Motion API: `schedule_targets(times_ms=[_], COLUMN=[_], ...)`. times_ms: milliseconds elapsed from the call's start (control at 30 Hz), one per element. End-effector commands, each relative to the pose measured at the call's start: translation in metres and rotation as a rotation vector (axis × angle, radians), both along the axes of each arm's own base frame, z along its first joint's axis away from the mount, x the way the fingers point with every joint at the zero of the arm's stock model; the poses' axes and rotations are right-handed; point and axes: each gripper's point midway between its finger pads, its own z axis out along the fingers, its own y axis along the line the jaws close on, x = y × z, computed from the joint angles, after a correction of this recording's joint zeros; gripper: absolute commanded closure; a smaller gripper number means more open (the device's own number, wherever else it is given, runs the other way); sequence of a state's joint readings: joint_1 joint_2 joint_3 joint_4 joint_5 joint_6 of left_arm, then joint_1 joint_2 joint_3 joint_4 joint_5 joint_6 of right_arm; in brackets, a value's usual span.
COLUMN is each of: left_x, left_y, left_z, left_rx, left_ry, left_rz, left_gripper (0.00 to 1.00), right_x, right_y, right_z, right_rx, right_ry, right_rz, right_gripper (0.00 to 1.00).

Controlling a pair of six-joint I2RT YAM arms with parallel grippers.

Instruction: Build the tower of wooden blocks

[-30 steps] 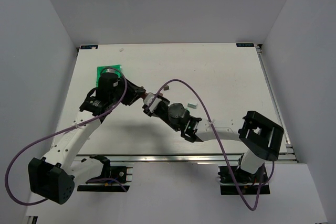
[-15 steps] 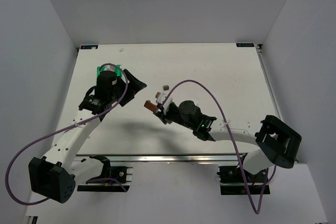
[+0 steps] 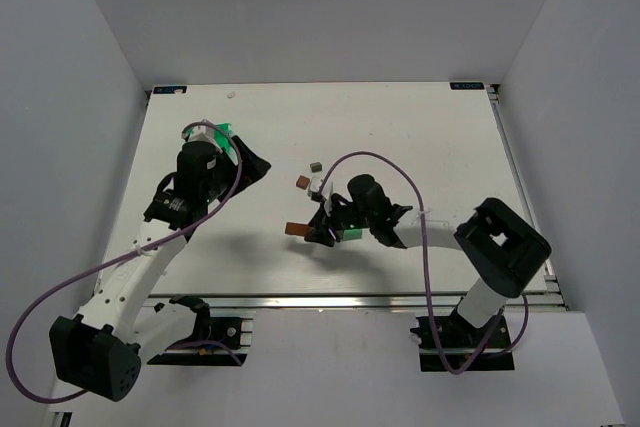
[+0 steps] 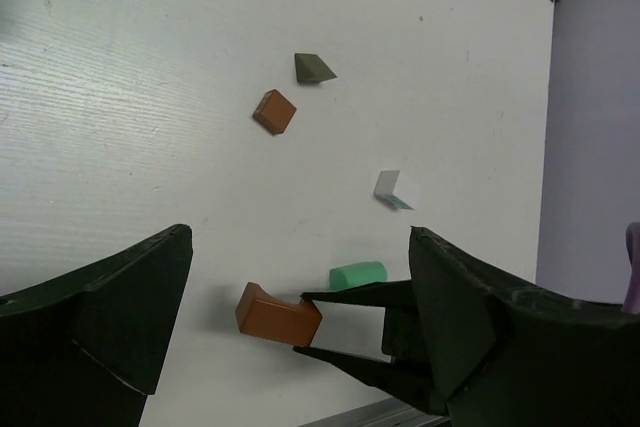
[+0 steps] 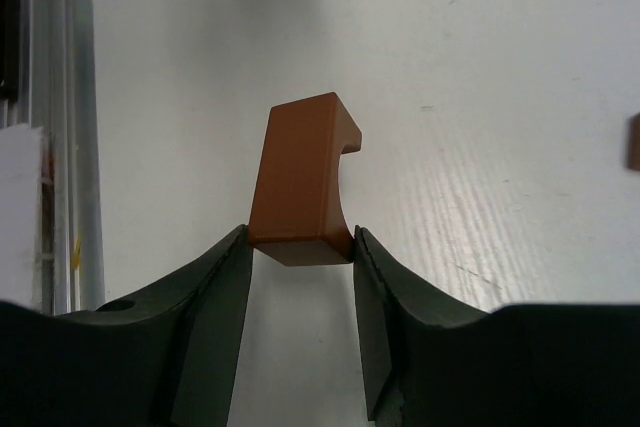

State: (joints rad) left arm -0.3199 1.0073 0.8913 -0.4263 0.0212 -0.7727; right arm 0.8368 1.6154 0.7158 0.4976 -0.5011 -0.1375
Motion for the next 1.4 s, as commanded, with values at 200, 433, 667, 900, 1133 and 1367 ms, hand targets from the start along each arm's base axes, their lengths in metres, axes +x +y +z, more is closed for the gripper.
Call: schedule_targets(times_ms=[200, 433, 667, 900, 1133, 1367], left_x=[0.005, 0.015, 0.021, 0.024, 0.026, 0.026], left_y=[-0.004, -0.008, -0.015, -0.013, -0.014, -0.016], left_z=[-0.013, -0.023, -0.032, -0.036, -0.035, -0.036], left_rx=[0.054, 0.064, 0.065, 0.074, 0.074, 0.072], left_ry=[-0.045, -0.032, -0.013, -0.002, -0.006, 0.004], left_rz=[-0.071, -0.085, -0.113, -0.105, -0.104, -0.114], left_gripper=[0.02, 0.02, 0.02, 0.02, 0.02, 0.02], right_x=[0.021, 0.031, 0.044, 0.054, 0.056, 0.059], right_y=[0.005, -0.002, -0.006, -0.011, -0.019, -0.021], right_z=[-0.004, -0.019, -0.032, -0.046, -0.051, -0.035], right_rx=[0.056, 0.029, 0.013, -0.010, -0.023, -0.025], right_ry=[0.017, 0.061, 0.073, 0.105, 0.115, 0.071], right_rz=[0.112, 0.137, 0.124, 0.103, 0.082, 0.073], right_gripper=[1.00, 0.97, 0.91, 0.82, 0.55, 0.11])
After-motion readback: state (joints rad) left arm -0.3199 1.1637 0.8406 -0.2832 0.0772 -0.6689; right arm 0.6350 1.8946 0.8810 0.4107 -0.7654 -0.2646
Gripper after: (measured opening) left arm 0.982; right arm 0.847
